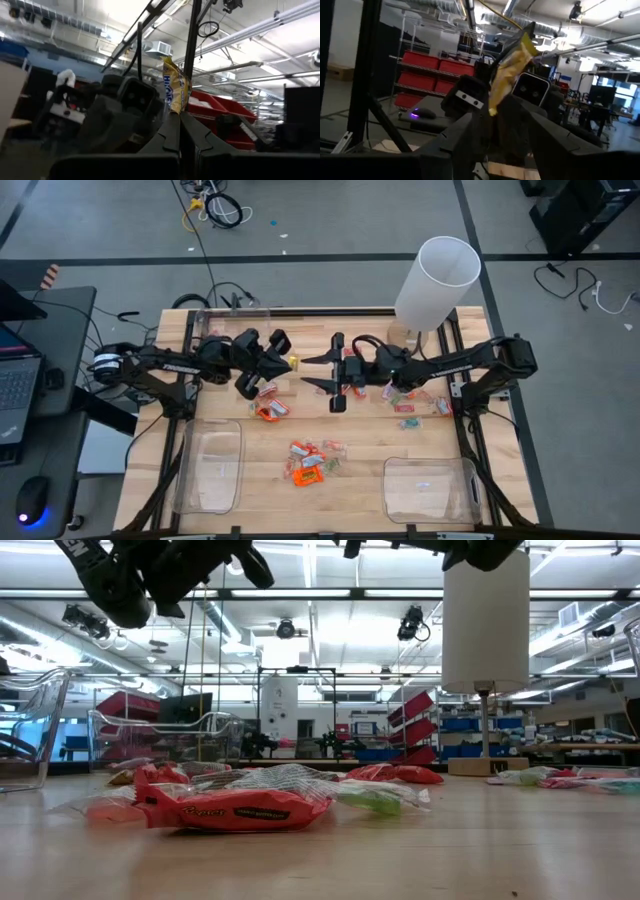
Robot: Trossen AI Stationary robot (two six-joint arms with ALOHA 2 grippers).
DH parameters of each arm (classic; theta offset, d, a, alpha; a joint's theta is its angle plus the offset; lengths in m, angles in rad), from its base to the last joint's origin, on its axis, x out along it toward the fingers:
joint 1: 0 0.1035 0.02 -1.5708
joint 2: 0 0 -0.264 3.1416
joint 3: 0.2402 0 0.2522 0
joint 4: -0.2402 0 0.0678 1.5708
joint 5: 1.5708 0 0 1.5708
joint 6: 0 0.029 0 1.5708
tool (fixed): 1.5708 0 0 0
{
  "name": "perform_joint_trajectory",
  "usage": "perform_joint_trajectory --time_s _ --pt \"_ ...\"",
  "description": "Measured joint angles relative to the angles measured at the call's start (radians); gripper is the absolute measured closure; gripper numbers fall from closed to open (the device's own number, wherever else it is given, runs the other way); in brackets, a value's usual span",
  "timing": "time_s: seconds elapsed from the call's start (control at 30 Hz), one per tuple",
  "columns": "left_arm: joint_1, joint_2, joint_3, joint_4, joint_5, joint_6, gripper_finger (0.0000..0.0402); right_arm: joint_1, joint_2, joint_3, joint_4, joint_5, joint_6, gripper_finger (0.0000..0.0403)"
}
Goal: Sort candy
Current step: Put the yellow candy into the top left transparent bin
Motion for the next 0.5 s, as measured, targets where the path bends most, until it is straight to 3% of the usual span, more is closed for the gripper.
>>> perform_joint_trajectory --time_s 0.33,0.5 --pt "0.073 -0.017 0.0 -0.021 0.007 -0.134 0.0401 0.004 -0.115 0.001 -0.297 0.101 0.004 0.0228" --pt "0.106 -0.058 0.027 -0.191 0.009 -0.118 0.0401 0.004 -0.165 0.001 -0.463 0.138 0.03 0.0228"
